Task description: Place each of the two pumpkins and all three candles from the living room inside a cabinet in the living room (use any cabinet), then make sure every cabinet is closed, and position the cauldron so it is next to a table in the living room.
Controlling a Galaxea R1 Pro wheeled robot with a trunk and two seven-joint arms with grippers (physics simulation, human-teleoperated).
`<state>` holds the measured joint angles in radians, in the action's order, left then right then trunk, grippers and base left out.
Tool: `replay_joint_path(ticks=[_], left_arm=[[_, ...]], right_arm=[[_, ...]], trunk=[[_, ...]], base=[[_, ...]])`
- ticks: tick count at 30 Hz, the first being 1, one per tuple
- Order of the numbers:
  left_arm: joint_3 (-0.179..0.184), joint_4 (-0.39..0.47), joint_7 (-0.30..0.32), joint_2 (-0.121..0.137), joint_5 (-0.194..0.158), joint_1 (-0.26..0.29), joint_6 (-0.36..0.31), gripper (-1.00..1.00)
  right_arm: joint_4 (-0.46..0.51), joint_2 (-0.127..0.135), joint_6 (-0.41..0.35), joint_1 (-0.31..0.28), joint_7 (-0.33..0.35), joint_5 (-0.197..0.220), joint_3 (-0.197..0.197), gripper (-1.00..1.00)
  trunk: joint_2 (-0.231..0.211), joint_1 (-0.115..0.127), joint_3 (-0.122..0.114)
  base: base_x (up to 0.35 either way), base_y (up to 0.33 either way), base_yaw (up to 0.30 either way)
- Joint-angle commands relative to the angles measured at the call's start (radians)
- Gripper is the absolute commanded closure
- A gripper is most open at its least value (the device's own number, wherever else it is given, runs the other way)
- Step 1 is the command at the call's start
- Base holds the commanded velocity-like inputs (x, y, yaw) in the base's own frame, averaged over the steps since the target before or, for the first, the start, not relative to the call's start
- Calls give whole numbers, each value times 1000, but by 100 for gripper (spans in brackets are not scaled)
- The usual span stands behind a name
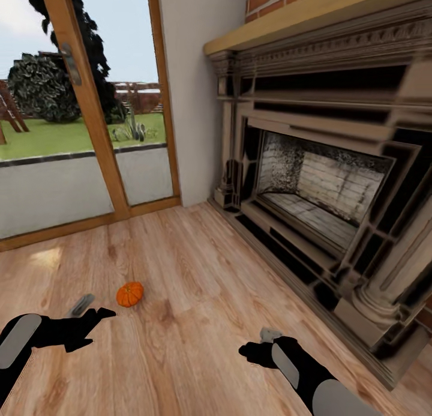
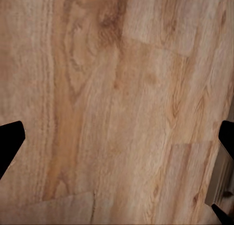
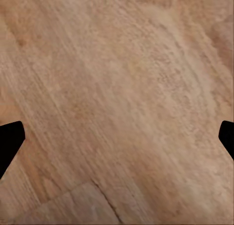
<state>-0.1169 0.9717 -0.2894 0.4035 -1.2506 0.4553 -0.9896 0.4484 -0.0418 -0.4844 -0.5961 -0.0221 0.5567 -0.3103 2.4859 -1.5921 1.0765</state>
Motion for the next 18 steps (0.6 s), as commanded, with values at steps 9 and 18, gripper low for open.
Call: replay_joint_path(ticks=[9,18], left_arm=[[-1,-1,-5,0,-10,1,-3,-100],[-1,-1,-6,0,-9,1,-3,-100]], right_arm=[[1,2,-3,-1,-2,3,-4,-100],[1,0,-3,-1,0,3,-4,-100]], trunk=[[0,0,11],[0,0,21]], base=[[312,180,234],[307,190,219]])
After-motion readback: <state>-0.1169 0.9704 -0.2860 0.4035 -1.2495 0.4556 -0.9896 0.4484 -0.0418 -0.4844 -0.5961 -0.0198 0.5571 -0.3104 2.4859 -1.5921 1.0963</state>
